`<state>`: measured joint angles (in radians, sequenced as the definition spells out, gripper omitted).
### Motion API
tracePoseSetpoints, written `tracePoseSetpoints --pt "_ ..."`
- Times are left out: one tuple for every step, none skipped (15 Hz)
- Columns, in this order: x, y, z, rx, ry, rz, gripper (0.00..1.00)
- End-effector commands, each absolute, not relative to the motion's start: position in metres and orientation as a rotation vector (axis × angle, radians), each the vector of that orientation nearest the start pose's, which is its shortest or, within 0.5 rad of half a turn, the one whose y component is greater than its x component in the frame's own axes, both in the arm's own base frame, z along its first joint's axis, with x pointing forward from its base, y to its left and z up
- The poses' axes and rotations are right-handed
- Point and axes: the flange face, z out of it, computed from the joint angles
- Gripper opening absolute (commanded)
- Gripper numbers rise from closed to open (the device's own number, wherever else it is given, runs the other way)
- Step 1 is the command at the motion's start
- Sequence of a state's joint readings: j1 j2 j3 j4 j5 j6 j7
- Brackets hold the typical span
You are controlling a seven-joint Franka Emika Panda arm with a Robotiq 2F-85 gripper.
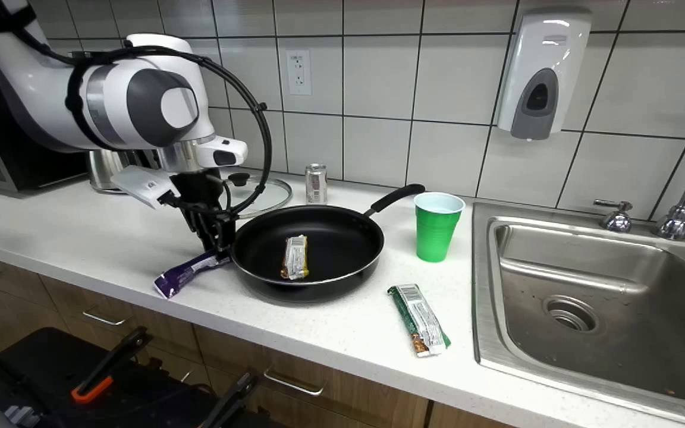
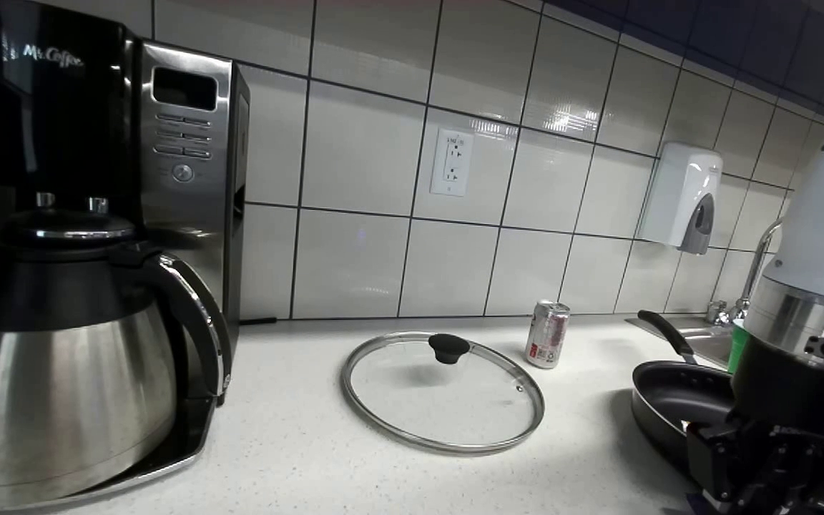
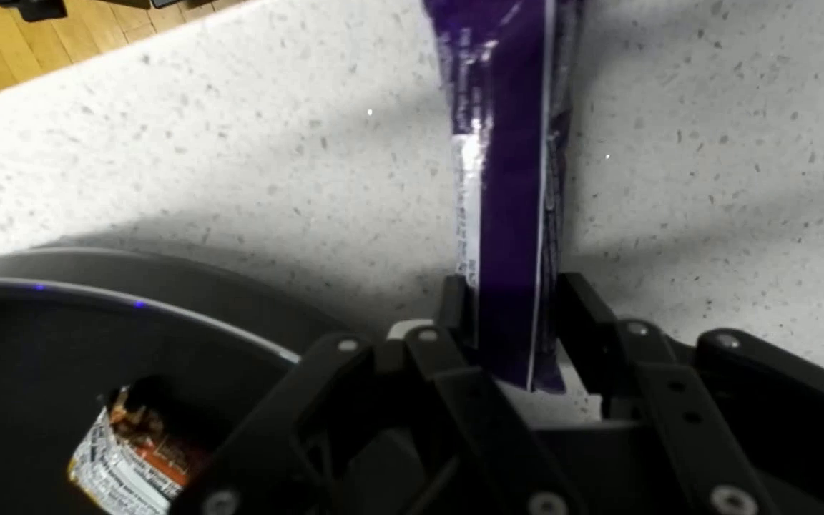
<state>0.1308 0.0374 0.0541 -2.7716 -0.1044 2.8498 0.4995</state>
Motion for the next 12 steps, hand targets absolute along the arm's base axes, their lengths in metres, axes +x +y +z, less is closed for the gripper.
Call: tracePoseSetpoints --pt "0.374 0.078 0.205 -3.137 0.333 -0.097 0.07" --pt "0.377 0.08 0.204 -3.136 0.33 -0.098 0.06" --pt "0.38 0.082 0.204 -3.135 0.325 -0.098 0.07" --pt "0.379 0.085 0.205 -3.13 0.317 -0.101 0.06" --pt "0.38 0.092 0.205 -3.103 0.315 -0.116 0.05" --pt "0.378 0.095 0.206 -3.105 0.314 -0.109 0.04" --pt "0.379 0.102 0.209 -3.09 0.318 -0.122 0.05" --pt "0.378 0.105 0.213 -3.085 0.326 -0.132 0.05" --pt "0.378 0.11 0.219 -3.085 0.327 -0.138 0.05" --pt "0.377 0.113 0.224 -3.089 0.317 -0.141 0.04" --pt "0.377 0.114 0.23 -3.097 0.305 -0.146 0.05" --pt "0.377 0.114 0.235 -3.104 0.302 -0.156 0.04"
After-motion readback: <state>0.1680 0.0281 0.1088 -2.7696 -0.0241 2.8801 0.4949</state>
